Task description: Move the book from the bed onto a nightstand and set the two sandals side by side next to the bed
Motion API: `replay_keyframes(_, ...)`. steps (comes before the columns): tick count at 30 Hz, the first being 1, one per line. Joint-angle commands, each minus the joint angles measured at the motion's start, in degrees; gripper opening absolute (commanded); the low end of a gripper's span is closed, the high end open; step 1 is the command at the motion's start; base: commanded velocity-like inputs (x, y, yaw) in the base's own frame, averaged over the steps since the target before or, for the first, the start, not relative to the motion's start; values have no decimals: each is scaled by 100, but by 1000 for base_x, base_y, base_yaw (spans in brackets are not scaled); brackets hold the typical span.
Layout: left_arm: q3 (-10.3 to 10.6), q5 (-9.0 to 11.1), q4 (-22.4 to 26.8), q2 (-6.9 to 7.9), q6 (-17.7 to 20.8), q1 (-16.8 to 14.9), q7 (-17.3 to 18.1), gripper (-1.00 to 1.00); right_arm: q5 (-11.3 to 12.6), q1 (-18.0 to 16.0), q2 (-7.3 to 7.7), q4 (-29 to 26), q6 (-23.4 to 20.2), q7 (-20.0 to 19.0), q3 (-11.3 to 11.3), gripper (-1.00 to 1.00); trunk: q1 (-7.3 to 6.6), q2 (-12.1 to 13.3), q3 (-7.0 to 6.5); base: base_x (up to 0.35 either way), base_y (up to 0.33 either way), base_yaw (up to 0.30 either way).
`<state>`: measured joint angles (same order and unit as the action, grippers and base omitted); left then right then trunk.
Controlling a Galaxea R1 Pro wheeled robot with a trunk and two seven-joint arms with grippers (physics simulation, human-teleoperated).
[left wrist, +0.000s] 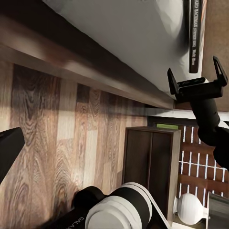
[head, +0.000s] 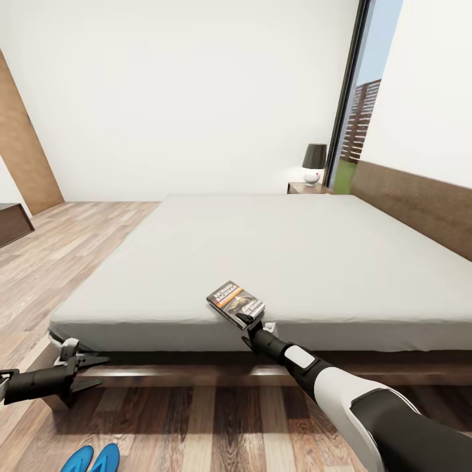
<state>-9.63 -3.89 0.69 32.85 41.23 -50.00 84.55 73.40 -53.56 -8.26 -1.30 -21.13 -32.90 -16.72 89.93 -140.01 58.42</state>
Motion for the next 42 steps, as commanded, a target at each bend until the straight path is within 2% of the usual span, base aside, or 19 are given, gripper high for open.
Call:
replay_keyframes(1, -30, -41, 1, 1, 60, -2, 27, 100, 60, -5, 0, 7, -24, -14, -40, 100, -1, -2, 5, 0, 0, 0)
replay_keyframes(13, -30, -41, 1, 1, 60, -2, 27, 100, 60, -5, 0, 7, -24, -35, -26, 100, -1, -2, 5, 0, 0, 0)
replay_keyframes(14, -30, -41, 1, -1, 60, -2, 27, 100, 60, -5, 0, 7, -24, -40, -24, -100, -1, -2, 5, 0, 0, 0)
replay_keyframes(42, -30, -41, 1, -7, 60, -3, 24, 100, 60, -5, 0, 7, -23, -59, -16, -100, -1, -2, 5, 0, 0, 0)
